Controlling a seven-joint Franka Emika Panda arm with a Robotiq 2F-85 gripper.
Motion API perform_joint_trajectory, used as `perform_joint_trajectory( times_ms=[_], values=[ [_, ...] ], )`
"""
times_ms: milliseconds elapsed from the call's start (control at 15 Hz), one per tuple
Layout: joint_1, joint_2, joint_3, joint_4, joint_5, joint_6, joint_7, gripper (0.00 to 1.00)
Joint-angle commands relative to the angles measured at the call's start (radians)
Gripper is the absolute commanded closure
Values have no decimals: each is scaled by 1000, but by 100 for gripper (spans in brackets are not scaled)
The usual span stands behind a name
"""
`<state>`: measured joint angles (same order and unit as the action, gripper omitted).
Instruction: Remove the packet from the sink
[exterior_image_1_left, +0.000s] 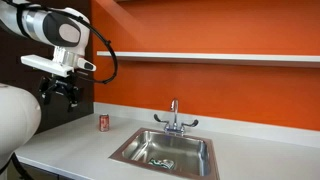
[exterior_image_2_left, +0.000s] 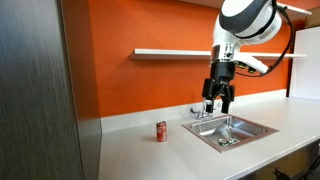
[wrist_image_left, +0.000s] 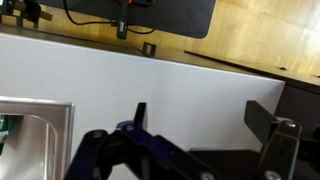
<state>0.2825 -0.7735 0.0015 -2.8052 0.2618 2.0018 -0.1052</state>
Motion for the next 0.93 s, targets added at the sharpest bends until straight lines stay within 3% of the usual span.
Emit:
perform_joint_trajectory(
  times_ms=[0,400,867],
  values=[
    [-21,2,19,2,14,-6,-13,0],
    [-90,192,-3,46,-51,158,-45,0],
    [-220,449,-41,137,-182,391,-24,0]
  ],
)
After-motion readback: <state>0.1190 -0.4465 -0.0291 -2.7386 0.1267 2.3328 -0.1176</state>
